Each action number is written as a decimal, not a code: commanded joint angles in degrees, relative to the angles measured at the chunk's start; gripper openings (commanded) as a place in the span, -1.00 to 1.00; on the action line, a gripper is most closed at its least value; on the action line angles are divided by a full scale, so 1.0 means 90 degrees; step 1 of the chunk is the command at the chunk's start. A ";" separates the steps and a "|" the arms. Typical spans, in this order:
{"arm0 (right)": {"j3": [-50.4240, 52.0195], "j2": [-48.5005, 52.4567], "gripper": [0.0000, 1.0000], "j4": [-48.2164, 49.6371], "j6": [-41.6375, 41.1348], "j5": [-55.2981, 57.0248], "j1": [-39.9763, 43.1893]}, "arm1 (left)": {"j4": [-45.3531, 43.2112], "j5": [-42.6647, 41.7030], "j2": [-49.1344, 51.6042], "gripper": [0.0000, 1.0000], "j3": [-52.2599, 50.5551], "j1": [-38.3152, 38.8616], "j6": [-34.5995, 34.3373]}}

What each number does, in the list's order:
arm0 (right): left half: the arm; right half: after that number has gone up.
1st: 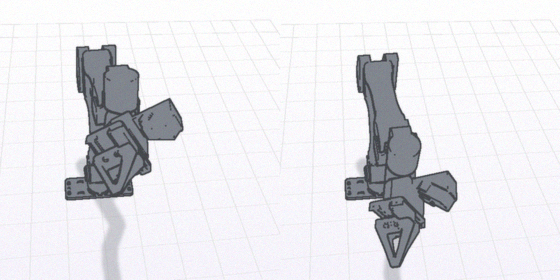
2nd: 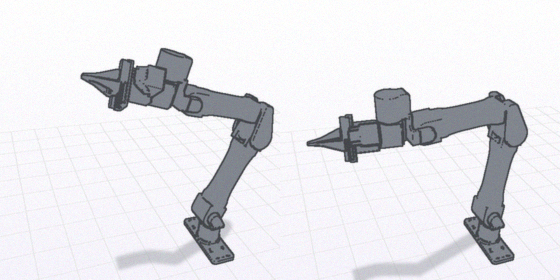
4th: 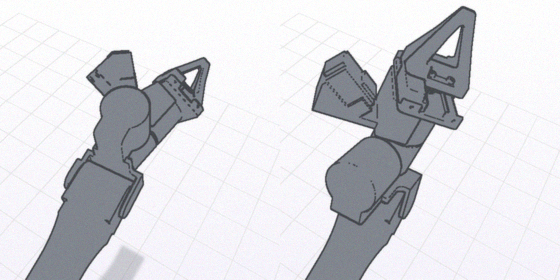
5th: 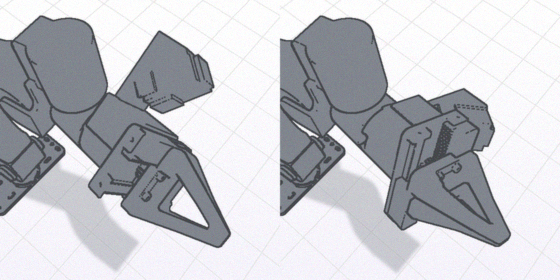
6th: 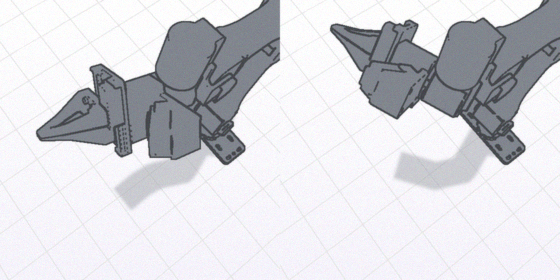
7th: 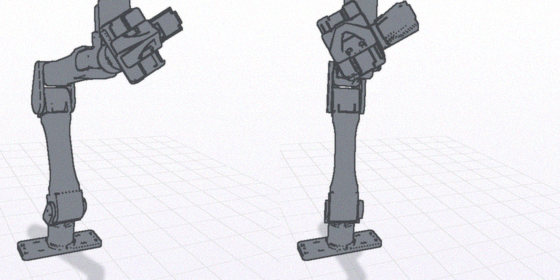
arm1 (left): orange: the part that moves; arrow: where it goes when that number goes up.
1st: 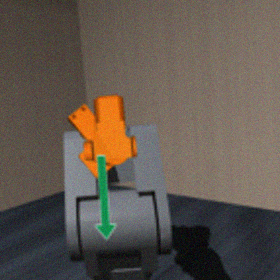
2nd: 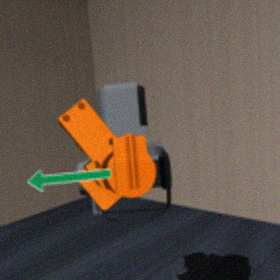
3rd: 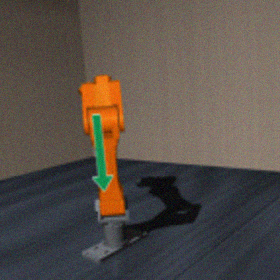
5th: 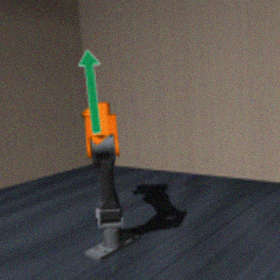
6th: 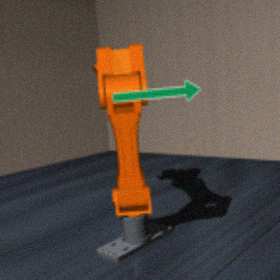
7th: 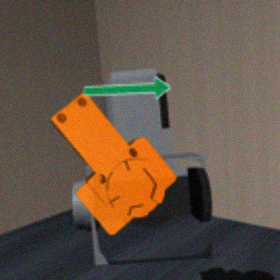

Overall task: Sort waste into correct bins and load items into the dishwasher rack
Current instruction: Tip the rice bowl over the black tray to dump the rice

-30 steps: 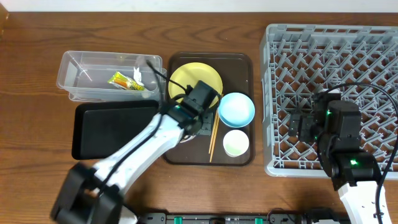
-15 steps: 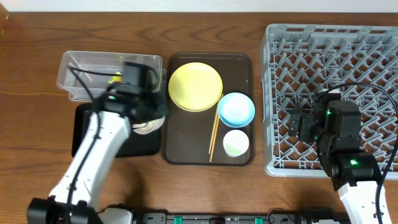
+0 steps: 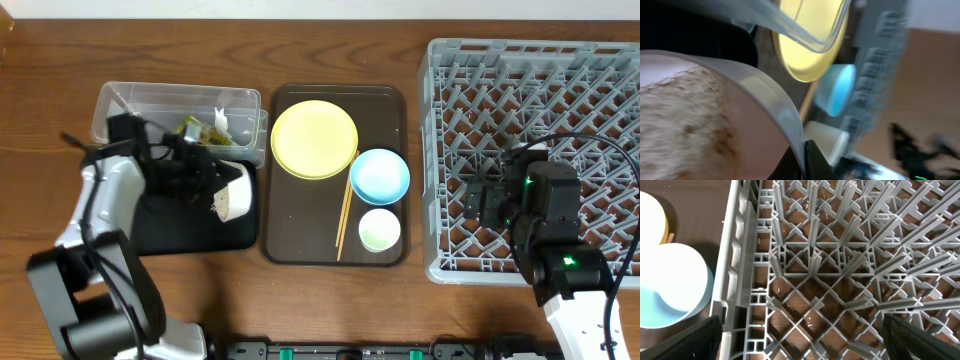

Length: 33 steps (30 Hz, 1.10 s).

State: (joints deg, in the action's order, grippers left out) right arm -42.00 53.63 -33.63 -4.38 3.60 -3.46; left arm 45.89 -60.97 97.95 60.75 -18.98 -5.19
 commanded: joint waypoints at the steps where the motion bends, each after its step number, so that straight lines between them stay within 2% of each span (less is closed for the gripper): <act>1: -0.0129 0.0002 0.98 -0.0005 -0.0080 0.0002 -0.0034 | 0.0236 -0.1496 0.0308 -0.88 -0.0066 -0.0418 0.0682; 8: -0.0129 0.0002 0.98 -0.0007 -0.0080 0.0002 -0.0034 | 0.0840 -0.2038 0.0697 -0.88 -0.0068 -0.1039 0.0911; 15: -0.0131 0.0002 0.98 -0.0005 -0.0083 0.0002 -0.0034 | 0.1360 -0.3211 0.0702 -0.88 -0.0068 -0.1316 0.0877; 19: -0.0129 0.0002 0.98 -0.0007 -0.0080 0.0002 -0.0034 | 0.1401 -0.3240 0.0702 -0.88 -0.0066 -0.1336 0.0585; 33: -0.0131 0.0002 0.98 -0.0007 -0.0080 0.0002 -0.0034 | 0.1399 -0.3240 0.0702 -0.88 -0.0066 -0.1336 0.0423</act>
State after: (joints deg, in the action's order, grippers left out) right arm -42.00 53.63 -33.61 -4.38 3.57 -3.46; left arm 58.28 -88.44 104.05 60.51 -30.70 -0.40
